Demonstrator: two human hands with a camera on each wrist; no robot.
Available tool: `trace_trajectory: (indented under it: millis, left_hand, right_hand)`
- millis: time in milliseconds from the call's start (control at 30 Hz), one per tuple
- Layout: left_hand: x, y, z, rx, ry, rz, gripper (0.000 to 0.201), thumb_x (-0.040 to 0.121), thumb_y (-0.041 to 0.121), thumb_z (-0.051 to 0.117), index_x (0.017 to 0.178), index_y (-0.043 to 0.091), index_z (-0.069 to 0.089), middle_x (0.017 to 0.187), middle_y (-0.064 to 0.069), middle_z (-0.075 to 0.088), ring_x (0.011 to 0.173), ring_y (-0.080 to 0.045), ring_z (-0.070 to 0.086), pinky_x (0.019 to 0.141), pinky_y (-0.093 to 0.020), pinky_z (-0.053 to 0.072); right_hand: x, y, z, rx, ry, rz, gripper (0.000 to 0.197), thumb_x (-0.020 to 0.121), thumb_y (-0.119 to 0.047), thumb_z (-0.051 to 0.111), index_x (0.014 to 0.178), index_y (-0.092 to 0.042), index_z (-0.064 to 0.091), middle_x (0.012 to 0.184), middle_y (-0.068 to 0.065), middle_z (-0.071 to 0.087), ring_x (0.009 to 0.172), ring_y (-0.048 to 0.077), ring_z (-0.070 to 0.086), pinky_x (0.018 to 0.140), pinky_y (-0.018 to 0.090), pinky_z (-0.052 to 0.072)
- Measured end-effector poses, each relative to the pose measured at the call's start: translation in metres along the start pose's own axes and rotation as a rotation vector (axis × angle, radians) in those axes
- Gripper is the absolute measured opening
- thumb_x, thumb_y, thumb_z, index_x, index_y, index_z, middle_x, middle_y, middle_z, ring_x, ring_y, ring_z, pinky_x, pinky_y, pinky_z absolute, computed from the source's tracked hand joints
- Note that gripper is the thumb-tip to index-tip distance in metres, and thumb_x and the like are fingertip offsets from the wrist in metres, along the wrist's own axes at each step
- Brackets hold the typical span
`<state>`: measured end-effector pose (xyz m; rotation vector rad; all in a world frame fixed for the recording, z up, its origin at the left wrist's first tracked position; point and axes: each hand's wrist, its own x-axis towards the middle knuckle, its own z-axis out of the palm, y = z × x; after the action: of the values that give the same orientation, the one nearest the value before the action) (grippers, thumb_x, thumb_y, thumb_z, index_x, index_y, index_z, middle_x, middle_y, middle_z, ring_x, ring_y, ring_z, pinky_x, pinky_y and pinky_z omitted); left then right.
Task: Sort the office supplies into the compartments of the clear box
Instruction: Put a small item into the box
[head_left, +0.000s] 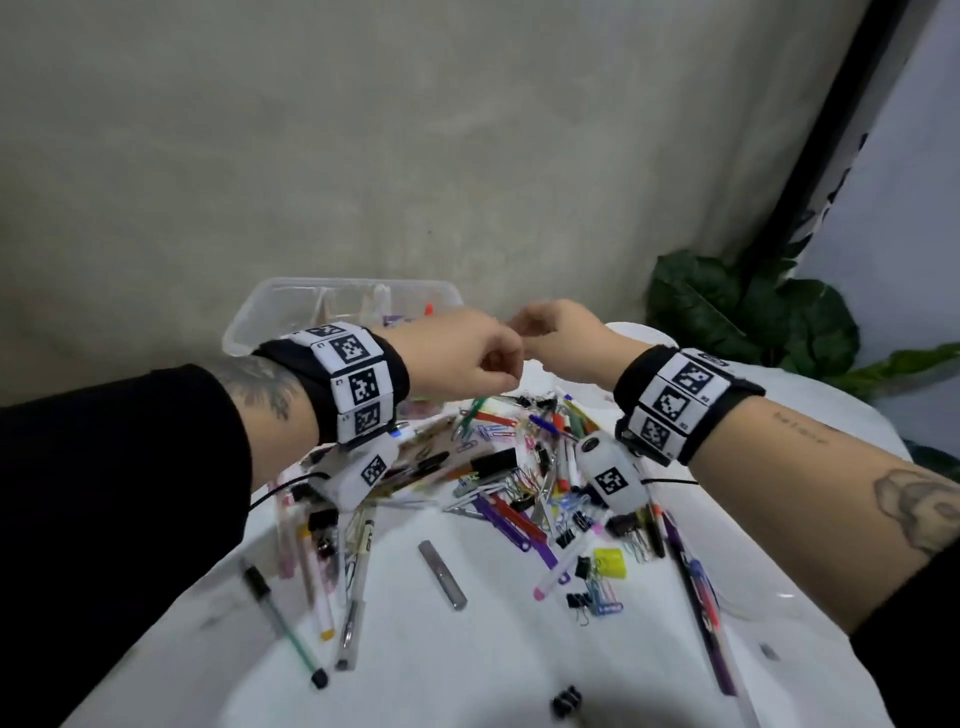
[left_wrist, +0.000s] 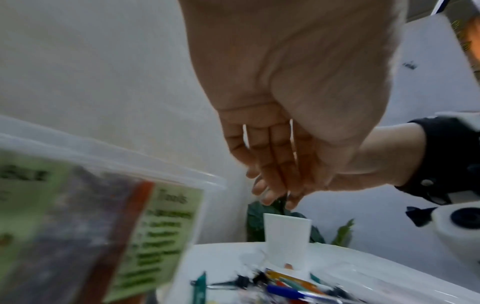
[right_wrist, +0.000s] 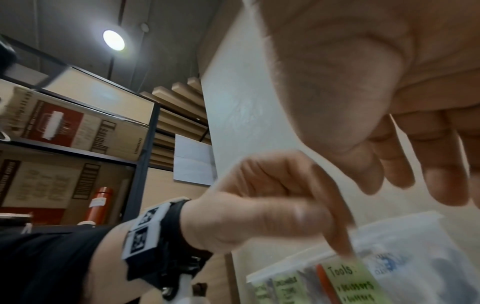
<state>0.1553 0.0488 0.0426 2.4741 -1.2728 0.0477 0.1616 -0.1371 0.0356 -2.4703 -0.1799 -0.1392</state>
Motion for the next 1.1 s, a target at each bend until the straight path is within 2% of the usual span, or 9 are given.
trace_trajectory:
  millis: [100, 267, 400, 533, 633, 767, 900, 1000, 1100]
  left_hand:
    - [0.003, 0.029, 0.027, 0.033, -0.24, -0.026, 0.012, 0.085, 0.038, 0.068, 0.089, 0.027, 0.07, 0.078, 0.012, 0.067, 0.074, -0.006, 0.062, 0.073, -0.03, 0.053]
    - [-0.004, 0.067, 0.077, 0.024, -0.456, -0.036, 0.033, 0.072, 0.057, 0.075, 0.088, 0.028, 0.068, 0.075, 0.014, 0.068, 0.069, -0.004, 0.062, 0.061, -0.023, 0.048]
    - [-0.015, 0.091, 0.096, -0.008, -0.495, -0.01, 0.055, 0.06, 0.07, 0.077, 0.095, 0.032, 0.058, 0.082, 0.013, 0.067, 0.076, -0.009, 0.062, 0.066, -0.026, 0.049]
    - [-0.021, 0.098, 0.109, 0.033, -0.498, 0.028, 0.054, 0.059, 0.071, 0.076, 0.088, 0.03, 0.056, 0.075, 0.009, 0.068, 0.071, -0.012, 0.063, 0.062, -0.032, 0.049]
    - [-0.021, 0.096, 0.117, 0.075, -0.462, 0.009, 0.036, 0.072, 0.058, 0.074, 0.087, 0.029, 0.058, 0.07, 0.009, 0.068, 0.068, -0.01, 0.063, 0.063, -0.03, 0.049]
    - [-0.019, 0.086, 0.112, 0.053, -0.442, -0.042, 0.021, 0.082, 0.042, 0.071, 0.083, 0.024, 0.06, 0.062, 0.009, 0.069, 0.063, -0.009, 0.066, 0.072, -0.03, 0.054]
    - [-0.016, 0.073, 0.093, -0.007, -0.326, -0.114, 0.027, 0.074, 0.047, 0.077, 0.085, 0.03, 0.058, 0.08, 0.01, 0.07, 0.071, -0.007, 0.064, 0.063, -0.025, 0.048]
    - [-0.01, 0.066, 0.066, -0.329, -0.129, -0.23, 0.043, 0.068, 0.048, 0.083, 0.098, 0.032, 0.056, 0.086, 0.007, 0.072, 0.073, -0.008, 0.066, 0.066, -0.029, 0.055]
    - [-0.004, 0.057, 0.04, -0.674, 0.105, -0.305, 0.033, 0.079, 0.033, 0.079, 0.102, 0.019, 0.06, 0.082, -0.001, 0.073, 0.073, -0.014, 0.07, 0.065, -0.032, 0.058]
  right_hand:
    - [-0.049, 0.018, -0.01, -0.133, -0.066, 0.014, 0.014, 0.081, -0.024, 0.075, 0.091, -0.015, 0.073, 0.087, -0.002, 0.073, 0.077, 0.015, 0.064, 0.074, 0.032, 0.054]
    - [-0.125, 0.05, -0.013, -0.26, -0.381, 0.138, 0.017, 0.07, -0.019, 0.084, 0.082, -0.016, 0.073, 0.066, -0.008, 0.063, 0.06, 0.009, 0.053, 0.062, 0.027, 0.046]
    - [-0.16, 0.065, -0.001, -0.227, -0.467, 0.156, 0.027, 0.065, -0.019, 0.086, 0.088, -0.019, 0.073, 0.071, -0.01, 0.063, 0.066, 0.01, 0.056, 0.067, 0.029, 0.05]
    - [-0.17, 0.066, 0.005, -0.303, -0.424, 0.071, 0.023, 0.07, -0.021, 0.082, 0.09, -0.019, 0.073, 0.08, -0.001, 0.067, 0.068, 0.011, 0.054, 0.066, 0.032, 0.051]
    - [-0.168, 0.062, 0.001, -0.349, -0.386, 0.091, 0.026, 0.07, -0.02, 0.081, 0.093, -0.016, 0.069, 0.087, 0.001, 0.066, 0.072, 0.015, 0.055, 0.066, 0.03, 0.048]
    - [-0.162, 0.061, -0.011, -0.168, -0.346, 0.151, 0.029, 0.067, -0.013, 0.087, 0.083, -0.017, 0.063, 0.07, -0.003, 0.058, 0.058, 0.014, 0.054, 0.059, 0.032, 0.049]
    - [-0.145, 0.048, -0.022, 0.017, -0.144, 0.151, 0.034, 0.065, -0.011, 0.09, 0.08, -0.014, 0.06, 0.064, -0.002, 0.053, 0.052, 0.011, 0.048, 0.052, 0.027, 0.043]
    - [-0.125, 0.028, -0.024, 0.179, -0.001, 0.176, 0.039, 0.063, -0.003, 0.09, 0.082, -0.009, 0.057, 0.057, 0.001, 0.057, 0.045, 0.011, 0.058, 0.054, 0.033, 0.054]
    - [-0.098, 0.008, -0.022, 0.295, 0.065, 0.134, 0.035, 0.065, 0.011, 0.083, 0.075, -0.006, 0.054, 0.058, 0.009, 0.059, 0.048, 0.018, 0.064, 0.061, 0.041, 0.062]
